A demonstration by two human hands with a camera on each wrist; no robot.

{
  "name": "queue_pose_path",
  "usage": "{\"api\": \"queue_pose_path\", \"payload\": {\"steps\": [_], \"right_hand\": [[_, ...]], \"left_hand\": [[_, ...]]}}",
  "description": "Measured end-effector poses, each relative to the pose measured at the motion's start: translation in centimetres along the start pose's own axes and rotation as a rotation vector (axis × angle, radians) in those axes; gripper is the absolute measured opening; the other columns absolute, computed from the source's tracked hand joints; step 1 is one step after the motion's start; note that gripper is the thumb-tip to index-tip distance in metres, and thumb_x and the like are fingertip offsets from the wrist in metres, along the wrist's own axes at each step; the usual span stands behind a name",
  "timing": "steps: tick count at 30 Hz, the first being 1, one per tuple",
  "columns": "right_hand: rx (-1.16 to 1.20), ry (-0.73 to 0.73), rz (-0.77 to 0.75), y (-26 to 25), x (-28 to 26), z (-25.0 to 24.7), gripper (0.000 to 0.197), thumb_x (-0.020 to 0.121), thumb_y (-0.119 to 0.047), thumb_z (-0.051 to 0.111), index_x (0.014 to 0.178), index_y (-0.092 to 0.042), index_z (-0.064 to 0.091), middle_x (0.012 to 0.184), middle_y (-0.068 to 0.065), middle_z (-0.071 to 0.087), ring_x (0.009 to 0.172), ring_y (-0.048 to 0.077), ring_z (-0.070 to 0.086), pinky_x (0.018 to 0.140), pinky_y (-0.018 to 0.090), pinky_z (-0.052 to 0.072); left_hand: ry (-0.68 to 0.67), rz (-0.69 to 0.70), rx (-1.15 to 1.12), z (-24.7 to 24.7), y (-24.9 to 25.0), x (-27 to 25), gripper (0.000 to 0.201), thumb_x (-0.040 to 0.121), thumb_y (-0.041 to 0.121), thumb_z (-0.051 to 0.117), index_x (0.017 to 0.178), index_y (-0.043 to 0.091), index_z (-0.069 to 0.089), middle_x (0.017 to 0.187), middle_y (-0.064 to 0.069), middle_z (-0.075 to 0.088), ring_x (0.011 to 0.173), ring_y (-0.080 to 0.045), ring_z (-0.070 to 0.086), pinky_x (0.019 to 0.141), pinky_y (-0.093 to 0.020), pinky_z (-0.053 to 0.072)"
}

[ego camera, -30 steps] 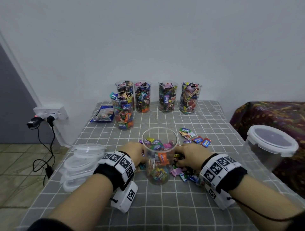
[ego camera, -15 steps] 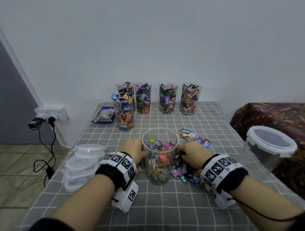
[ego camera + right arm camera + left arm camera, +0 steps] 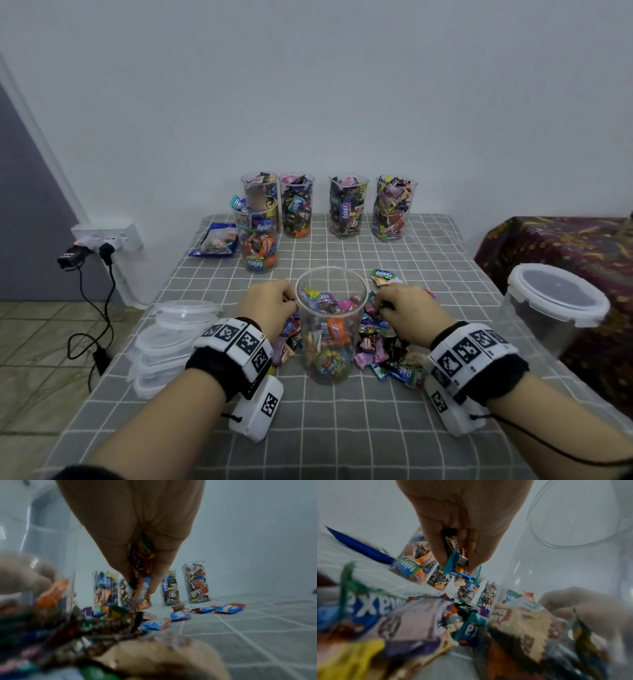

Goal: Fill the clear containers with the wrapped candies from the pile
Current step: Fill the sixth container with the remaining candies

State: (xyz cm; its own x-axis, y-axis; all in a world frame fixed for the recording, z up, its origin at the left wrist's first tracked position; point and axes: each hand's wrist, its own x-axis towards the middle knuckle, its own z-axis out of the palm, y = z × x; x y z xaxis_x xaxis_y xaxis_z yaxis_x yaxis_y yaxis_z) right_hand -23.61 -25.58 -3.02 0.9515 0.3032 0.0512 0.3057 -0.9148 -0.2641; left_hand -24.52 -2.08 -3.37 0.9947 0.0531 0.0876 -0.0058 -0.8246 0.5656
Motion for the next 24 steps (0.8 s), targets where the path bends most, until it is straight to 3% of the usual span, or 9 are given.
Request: {"api": "queue_pose_path", "payload": {"steps": [5,8,13,20,24], "right_hand": [[0.172,0.095,0.048,0.0,-0.5,-1.0,0.016,0.089,-0.007,0.053,0.097,-0.010,0.066,0.097,0.004,0.063,0.092,0.022,0.057,0.075,0.027,0.039],[0.256,0.144,0.069,-0.2,-0.9,-1.5,0.015,0.089,-0.006,0.054,0.096,-0.011,0.067,0.093,0.003,0.062,0.089,0.020,0.057,0.075,0.027,0.042],[0.394,0.279,0.055,-1.2,-1.0,-3.1,0.013,0.089,-0.003,0.055,0.093,-0.008,0.067,0.082,-0.002,0.056,0.083,0.015,0.052,0.069,0.024,0.038],[0.511,0.545,-0.088,-4.1,-0.4,-5.9,0.013,0.089,-0.003,0.056,0.090,-0.014,0.064,0.091,-0.003,0.057,0.085,0.012,0.052,0.076,0.022,0.040],[0.451,0.725,-0.255,-6.3,-0.2,-6.0,0.011,0.085,-0.001,0.057,0.089,-0.004,0.066,0.089,-0.001,0.059,0.082,0.007,0.050,0.074,0.008,0.038]], "left_hand": [[0.049,-0.006,-0.076,-0.3,-0.4,0.1,0.004,0.084,0.019,0.064,0.083,0.022,0.067,0.085,0.002,0.068,0.083,-0.016,0.061,0.072,-0.030,0.049],[0.103,0.001,-0.121,-0.9,-0.3,-0.1,0.006,0.084,0.019,0.066,0.080,0.023,0.065,0.085,0.003,0.066,0.078,-0.013,0.058,0.064,-0.023,0.041],[0.167,0.000,-0.203,-1.9,0.0,-0.3,0.001,0.085,0.018,0.066,0.085,0.019,0.066,0.086,0.003,0.065,0.081,-0.014,0.058,0.068,-0.021,0.038],[0.193,0.015,-0.250,-2.3,0.6,-0.5,0.003,0.084,0.017,0.067,0.087,0.018,0.068,0.090,0.005,0.065,0.083,-0.012,0.057,0.072,-0.020,0.039],[0.188,0.003,-0.252,-2.1,0.7,-0.5,0.002,0.084,0.019,0.067,0.085,0.021,0.066,0.091,0.003,0.067,0.080,-0.010,0.057,0.057,-0.010,0.036]]}}
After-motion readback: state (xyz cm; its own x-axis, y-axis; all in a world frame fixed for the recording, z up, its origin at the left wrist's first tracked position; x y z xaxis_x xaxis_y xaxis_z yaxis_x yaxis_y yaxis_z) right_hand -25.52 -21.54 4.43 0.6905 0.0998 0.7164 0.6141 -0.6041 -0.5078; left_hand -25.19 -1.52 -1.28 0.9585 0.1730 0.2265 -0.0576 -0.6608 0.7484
